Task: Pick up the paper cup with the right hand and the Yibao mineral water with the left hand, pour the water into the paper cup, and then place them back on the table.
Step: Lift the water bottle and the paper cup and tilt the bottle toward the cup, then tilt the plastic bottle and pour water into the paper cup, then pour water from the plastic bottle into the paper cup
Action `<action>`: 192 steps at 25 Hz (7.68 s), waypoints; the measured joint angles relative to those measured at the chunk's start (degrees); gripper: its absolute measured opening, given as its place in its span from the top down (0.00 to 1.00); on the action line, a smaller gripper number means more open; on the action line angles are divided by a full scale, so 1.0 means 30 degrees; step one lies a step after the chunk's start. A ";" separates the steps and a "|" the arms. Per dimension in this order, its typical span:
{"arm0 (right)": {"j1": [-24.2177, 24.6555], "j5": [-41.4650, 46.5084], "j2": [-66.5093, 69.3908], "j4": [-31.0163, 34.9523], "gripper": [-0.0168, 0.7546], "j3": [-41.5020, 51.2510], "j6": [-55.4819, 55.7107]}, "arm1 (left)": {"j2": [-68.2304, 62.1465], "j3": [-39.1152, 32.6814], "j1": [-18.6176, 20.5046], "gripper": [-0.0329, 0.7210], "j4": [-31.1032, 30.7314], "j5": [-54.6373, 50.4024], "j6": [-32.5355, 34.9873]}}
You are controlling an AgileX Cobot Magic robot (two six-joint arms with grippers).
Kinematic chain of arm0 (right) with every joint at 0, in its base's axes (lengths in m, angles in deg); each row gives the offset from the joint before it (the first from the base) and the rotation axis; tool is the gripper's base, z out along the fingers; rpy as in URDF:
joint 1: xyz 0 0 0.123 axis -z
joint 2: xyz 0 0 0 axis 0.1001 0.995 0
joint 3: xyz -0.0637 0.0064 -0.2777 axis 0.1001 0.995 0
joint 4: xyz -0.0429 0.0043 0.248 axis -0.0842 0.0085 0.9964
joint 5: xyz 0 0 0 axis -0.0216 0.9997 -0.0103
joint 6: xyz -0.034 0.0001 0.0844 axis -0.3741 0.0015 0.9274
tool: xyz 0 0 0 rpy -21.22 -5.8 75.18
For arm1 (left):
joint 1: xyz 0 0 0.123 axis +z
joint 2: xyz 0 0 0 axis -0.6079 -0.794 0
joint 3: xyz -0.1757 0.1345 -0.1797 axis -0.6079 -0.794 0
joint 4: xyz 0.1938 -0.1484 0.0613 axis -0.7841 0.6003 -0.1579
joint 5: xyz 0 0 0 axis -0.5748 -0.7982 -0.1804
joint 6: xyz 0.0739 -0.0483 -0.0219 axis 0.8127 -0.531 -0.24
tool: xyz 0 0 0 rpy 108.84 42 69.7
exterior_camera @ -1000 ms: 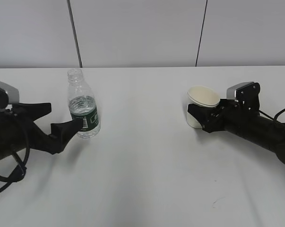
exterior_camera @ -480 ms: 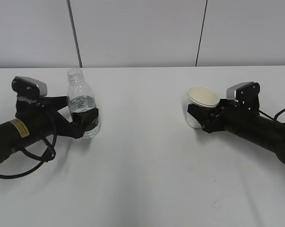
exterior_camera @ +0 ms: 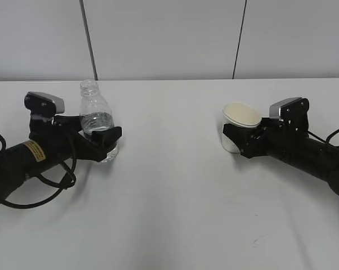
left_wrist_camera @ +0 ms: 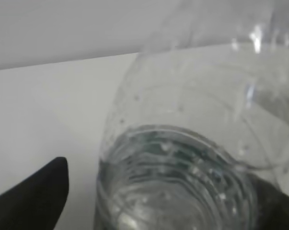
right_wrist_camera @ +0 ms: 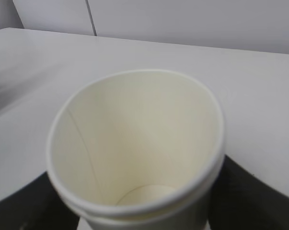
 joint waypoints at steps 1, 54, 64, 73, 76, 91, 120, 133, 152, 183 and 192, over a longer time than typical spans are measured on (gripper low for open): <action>0.0000 0.0000 0.0000 0.0000 0.29 0.0000 0.0000 | -0.0064 0.0000 -0.0081 0.17 0.0020 0.0011 -0.0049; -0.4179 0.0493 -0.0192 -0.8639 0.29 -0.3132 0.5870 | 0.7005 -0.0074 -0.0552 0.47 -0.6302 -1.0179 0.0540; -0.5334 0.0919 -0.0192 -0.9504 0.29 -0.4055 0.7147 | 0.7582 0.1840 -0.2823 0.47 -0.7933 -1.6690 0.0676; -0.5329 0.1626 -0.0192 -1.0161 0.29 -0.4728 0.7939 | 0.7582 0.3485 -0.4087 0.48 -0.8690 -2.1179 0.0676; -0.5329 0.1918 -0.0192 -1.0320 0.29 -0.5027 0.8334 | 0.7582 0.3873 -0.4757 0.49 -0.9639 -2.2657 0.0676; -0.5449 0.2880 -0.0192 -1.1089 0.29 -0.6151 0.9412 | 0.7582 0.4647 -0.5068 0.50 -1.1749 -2.4708 0.0676; -0.5496 0.3225 -0.0192 -1.4044 0.29 -0.7738 1.2716 | 0.7582 0.4668 -0.5704 0.51 -1.5120 -2.6653 0.0678; -0.5529 0.3225 -0.0192 -1.4545 0.29 -0.7738 1.3318 | 0.7582 0.4668 -0.5795 0.51 -1.6599 -2.7146 0.0695; -0.5529 0.3225 -0.0192 -1.4606 0.29 -0.7738 1.3406 | 0.7582 0.4668 -0.5795 0.51 -1.8651 -2.7679 0.0725; -0.5529 0.3225 -0.0192 -1.4674 0.29 -0.7768 1.3406 | 0.7582 0.4668 -0.5795 0.51 -1.9806 -2.8097 0.0731; -0.5529 0.3225 -0.0192 -1.4747 0.29 -0.7768 1.3406 | 0.7582 0.4668 -0.5795 0.51 -2.0019 -2.8112 0.0731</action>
